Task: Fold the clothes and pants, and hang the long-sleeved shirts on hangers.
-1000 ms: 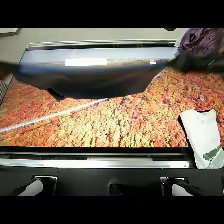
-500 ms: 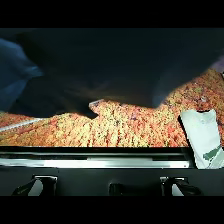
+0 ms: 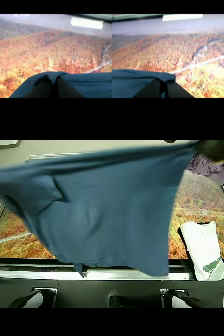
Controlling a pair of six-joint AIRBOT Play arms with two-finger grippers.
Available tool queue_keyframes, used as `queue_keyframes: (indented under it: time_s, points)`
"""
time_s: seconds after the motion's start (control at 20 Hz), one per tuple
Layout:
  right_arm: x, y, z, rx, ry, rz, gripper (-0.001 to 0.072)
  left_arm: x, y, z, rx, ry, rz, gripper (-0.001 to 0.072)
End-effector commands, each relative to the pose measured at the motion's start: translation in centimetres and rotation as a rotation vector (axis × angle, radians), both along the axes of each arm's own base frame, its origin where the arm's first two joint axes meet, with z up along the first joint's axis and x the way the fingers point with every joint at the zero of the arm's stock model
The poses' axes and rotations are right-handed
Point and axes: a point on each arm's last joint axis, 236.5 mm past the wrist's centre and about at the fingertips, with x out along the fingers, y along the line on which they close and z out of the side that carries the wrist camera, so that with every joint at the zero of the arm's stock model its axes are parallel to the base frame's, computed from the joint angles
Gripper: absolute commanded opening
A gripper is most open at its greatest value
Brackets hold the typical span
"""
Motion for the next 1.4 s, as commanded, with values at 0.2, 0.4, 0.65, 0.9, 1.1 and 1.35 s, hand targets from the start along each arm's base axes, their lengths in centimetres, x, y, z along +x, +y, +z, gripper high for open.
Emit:
queue_keyframes:
  time_s: [0.2, 0.4, 0.65, 0.9, 1.1, 1.35]
  points:
    - [11.5, 1.8, -26.3, -0.136, 0.410, -0.046, 0.0029, 12.6, -0.8, -22.8, -0.041, 0.310, -0.031, 0.0019]
    - [13.8, 1.7, -32.3, -0.084, 0.474, -0.129, 0.0030, 15.6, -2.0, -28.6, -0.062, 0.329, 0.000, 0.0019]
    - [14.6, 1.5, -33.6, -0.079, 0.463, -0.144, 0.0034, 15.6, -2.9, -31.7, -0.125, 0.405, 0.041, 0.0086]
    - [9.1, 2.8, -33.6, -0.071, 0.660, -0.007, 0.0344, 12.6, -0.9, -29.2, -0.178, 0.510, 0.044, 0.0481]
    - [4.4, -0.3, -30.3, -0.003, 0.725, 0.154, 0.0383, 7.5, 4.5, -25.4, -0.186, 0.559, 0.073, 0.0480]
    - [-3.5, -6.2, -31.7, 0.171, 0.834, 0.095, 0.0486, -1.8, 8.5, -24.6, -0.233, 0.608, 0.182, 0.0480]
